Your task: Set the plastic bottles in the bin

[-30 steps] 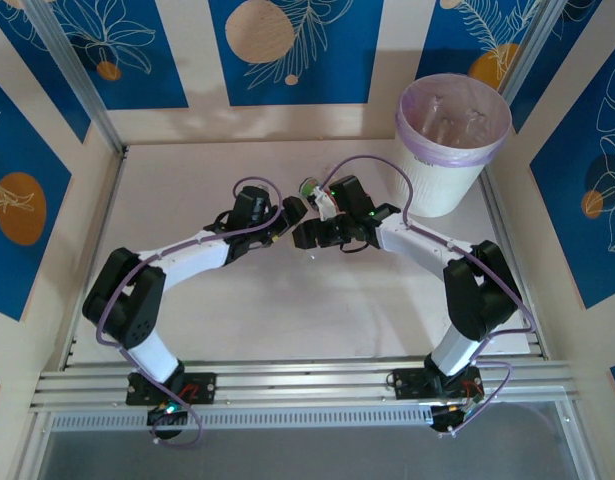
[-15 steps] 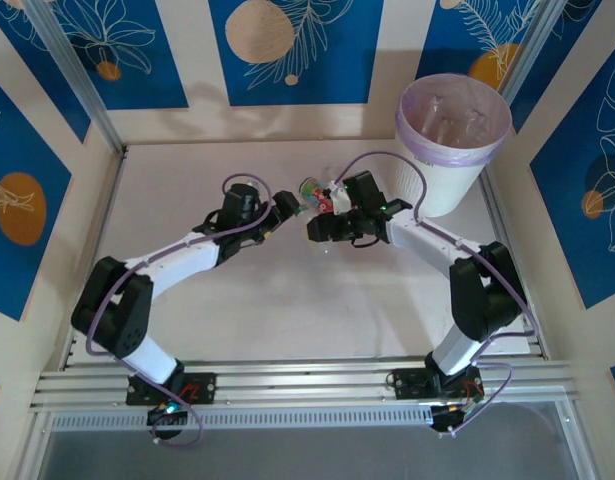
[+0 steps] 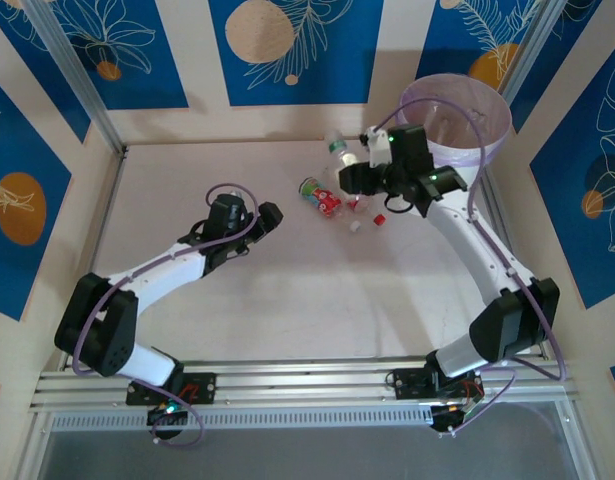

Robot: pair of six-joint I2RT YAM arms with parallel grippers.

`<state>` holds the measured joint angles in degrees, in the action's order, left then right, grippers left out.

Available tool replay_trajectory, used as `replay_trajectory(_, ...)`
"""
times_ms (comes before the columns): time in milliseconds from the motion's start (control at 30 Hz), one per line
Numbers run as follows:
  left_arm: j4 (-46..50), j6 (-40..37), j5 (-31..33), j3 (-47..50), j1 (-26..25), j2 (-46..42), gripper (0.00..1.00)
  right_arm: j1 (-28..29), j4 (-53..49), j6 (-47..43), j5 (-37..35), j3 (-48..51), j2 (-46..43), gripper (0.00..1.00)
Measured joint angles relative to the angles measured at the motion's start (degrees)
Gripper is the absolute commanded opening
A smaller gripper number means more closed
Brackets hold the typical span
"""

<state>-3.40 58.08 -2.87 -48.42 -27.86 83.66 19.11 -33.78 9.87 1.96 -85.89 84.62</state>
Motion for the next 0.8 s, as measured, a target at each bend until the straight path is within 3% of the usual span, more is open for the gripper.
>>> replay_trajectory(500,-0.1,0.0,0.0,2.6,0.0,-1.0,0.99,-14.0,4.7,1.3,-7.2,-10.4,-2.6,0.51)
replay_trajectory(800,0.0,-0.1,0.1,4.1,0.0,-3.4,0.99,-19.2,9.2,1.1,-11.1,-18.5,5.8,0.52)
